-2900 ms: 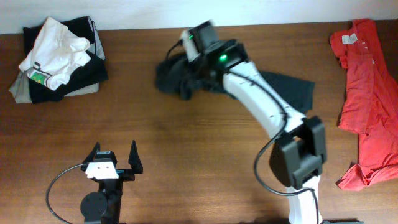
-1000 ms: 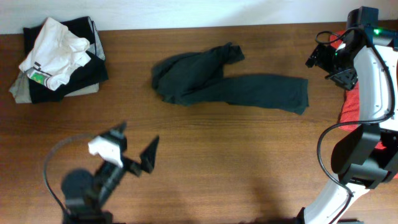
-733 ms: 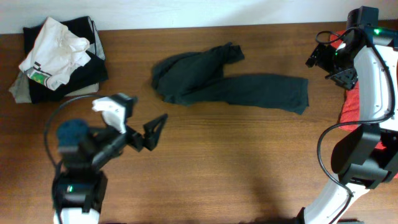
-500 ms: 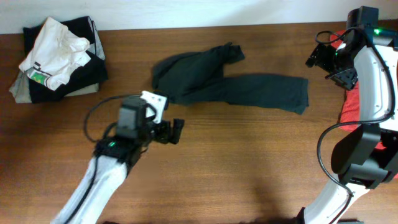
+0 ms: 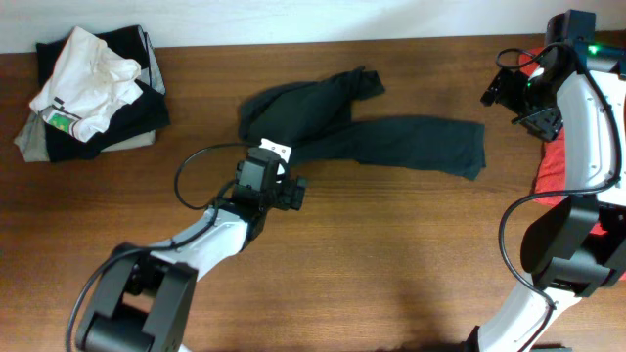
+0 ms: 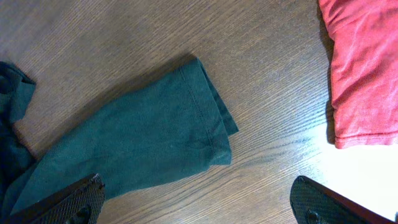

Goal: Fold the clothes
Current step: 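Reach the left gripper to the bunched shirt and grasp its edge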

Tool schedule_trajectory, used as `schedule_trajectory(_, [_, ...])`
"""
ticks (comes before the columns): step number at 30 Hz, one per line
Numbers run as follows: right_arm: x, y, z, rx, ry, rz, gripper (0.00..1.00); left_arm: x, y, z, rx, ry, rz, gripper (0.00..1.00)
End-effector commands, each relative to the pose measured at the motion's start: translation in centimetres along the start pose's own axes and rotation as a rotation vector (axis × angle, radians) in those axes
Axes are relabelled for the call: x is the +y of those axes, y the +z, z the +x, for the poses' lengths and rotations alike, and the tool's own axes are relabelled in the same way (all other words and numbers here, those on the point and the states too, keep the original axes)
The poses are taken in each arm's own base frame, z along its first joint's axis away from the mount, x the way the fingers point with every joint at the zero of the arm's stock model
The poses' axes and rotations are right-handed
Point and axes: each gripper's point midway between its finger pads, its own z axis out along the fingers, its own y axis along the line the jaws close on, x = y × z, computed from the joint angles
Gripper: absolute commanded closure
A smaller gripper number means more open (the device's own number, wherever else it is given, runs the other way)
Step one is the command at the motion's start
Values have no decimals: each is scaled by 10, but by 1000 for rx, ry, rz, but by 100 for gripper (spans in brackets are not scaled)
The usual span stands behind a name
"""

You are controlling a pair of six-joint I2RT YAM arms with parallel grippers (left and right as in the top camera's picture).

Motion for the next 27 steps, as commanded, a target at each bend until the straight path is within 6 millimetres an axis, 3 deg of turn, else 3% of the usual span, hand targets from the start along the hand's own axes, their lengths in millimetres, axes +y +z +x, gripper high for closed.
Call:
schedule_trajectory(1, [0, 2, 2, 6, 10, 4, 1, 2, 20, 2, -10, -2, -24, 4])
schedule_trajectory(4, [0, 2, 2, 6, 10, 4, 1, 1, 33, 2, -40, -5, -26, 6])
schedule_trajectory(9, [0, 2, 2, 6, 10, 4, 1, 7, 33, -16, -119, -15, -64, 11])
schedule_trajectory(10, [0, 2, 2, 6, 10, 4, 1, 8, 33, -17, -120, -15, -66, 20])
schedule_trajectory(16, [0, 2, 2, 6, 10, 4, 1, 9, 33, -16, -116, -14, -71, 44])
schedule_trajectory(22, [0, 2, 2, 6, 10, 4, 1, 13, 31, -19, -125, -17, -99, 90])
schedule_trajectory(24, [0, 2, 2, 6, 10, 4, 1, 14, 28, -23, -135, -19, -99, 99])
schedule_trajectory(27, [0, 2, 2, 6, 10, 4, 1, 14, 18, -36, -171, -23, -96, 100])
